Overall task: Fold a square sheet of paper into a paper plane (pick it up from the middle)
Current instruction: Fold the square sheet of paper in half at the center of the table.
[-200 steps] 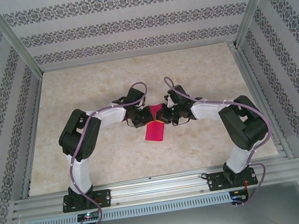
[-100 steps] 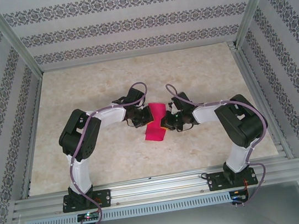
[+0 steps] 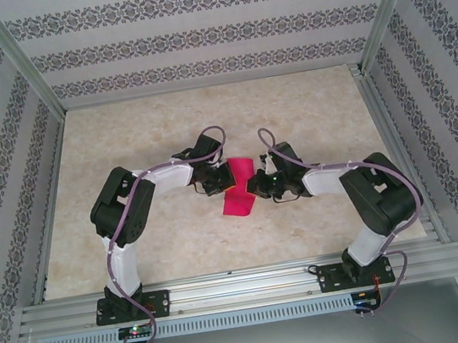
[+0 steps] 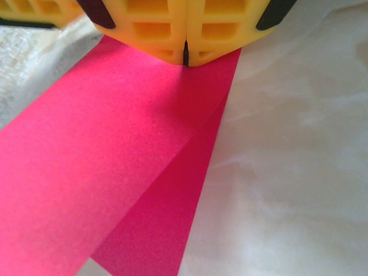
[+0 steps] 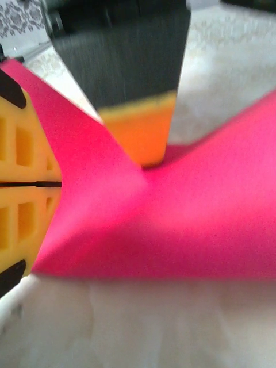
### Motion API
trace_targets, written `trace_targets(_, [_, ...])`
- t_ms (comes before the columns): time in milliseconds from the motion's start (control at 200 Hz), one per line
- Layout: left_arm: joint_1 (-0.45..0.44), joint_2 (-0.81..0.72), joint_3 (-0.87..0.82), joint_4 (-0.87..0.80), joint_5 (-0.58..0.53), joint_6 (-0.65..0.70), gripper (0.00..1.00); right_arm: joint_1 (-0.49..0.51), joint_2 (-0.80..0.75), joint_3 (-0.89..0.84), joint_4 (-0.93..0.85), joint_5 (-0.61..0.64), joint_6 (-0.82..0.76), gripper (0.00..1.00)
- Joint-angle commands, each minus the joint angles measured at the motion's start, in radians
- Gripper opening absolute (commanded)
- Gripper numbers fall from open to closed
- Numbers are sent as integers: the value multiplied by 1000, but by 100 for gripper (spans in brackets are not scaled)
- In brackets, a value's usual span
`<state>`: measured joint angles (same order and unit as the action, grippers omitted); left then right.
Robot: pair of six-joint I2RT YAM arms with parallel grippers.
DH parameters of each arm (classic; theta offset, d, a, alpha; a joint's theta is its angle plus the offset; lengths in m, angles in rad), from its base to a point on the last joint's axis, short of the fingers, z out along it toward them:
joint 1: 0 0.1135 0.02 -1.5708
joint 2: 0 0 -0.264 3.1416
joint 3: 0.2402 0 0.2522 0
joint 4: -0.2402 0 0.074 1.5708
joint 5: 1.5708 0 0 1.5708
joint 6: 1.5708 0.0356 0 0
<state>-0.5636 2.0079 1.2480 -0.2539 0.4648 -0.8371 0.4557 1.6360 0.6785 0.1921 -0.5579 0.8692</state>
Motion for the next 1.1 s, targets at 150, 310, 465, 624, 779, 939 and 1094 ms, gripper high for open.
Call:
trace_targets(150, [-15,48,-16,-60,-32,29,0,26,21,-25,58,-50,36,7])
trace_targets(310, [-15,48,-18,-59,-30,28,0,34,57,-70,101,-34,35,7])
trace_targets(465, [-15,45,-19,-60,-31,28,0,34,77,-122,121,-6,10,7])
trace_targets(624, [-15,46,-18,-63,-34,31,0,33,30,-111,121,-37,17,9])
trace_targets(779, [-15,47,-19,-63,-35,31,0,34,-65,-110,109,-49,40,9])
trace_targets(939, [-15,46,-19,-65,-35,34,0,59,-76,-123,117,-53,60,8])
trace_targets(1094, [-15,48,-18,-67,-33,35,0,77,2,-131,167,-60,72,6])
